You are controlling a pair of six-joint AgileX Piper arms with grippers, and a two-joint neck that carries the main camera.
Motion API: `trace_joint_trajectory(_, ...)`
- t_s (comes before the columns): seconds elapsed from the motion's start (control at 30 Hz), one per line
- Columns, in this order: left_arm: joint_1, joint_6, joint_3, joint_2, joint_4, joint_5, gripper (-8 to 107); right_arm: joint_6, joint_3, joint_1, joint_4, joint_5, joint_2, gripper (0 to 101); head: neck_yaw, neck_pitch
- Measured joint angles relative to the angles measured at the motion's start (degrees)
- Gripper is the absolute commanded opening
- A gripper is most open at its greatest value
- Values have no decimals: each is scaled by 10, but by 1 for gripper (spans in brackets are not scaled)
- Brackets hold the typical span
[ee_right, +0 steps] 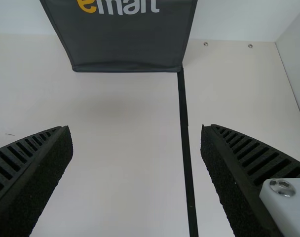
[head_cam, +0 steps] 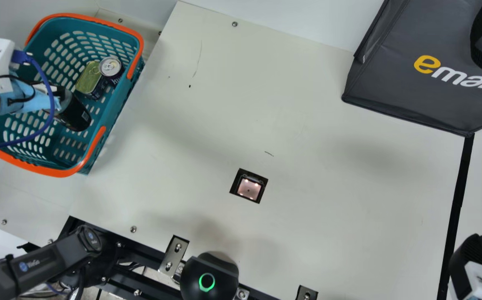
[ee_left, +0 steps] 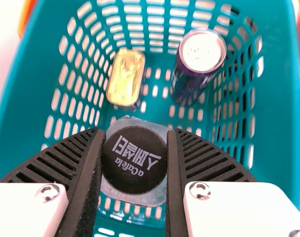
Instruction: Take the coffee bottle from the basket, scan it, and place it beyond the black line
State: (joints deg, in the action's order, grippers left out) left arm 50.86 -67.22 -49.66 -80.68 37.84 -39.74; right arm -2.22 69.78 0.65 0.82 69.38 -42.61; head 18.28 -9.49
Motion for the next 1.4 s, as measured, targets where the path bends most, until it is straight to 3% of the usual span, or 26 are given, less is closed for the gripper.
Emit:
trace_joint_trajectory(0.97,-78,131,-148,61,-25,-86,10,0,0,0,0,0,0,91,0,1)
trace_joint_trajectory(1.4,-157,172,-173,102,-37,-97,10,0,0,0,0,0,0,91,-1,0)
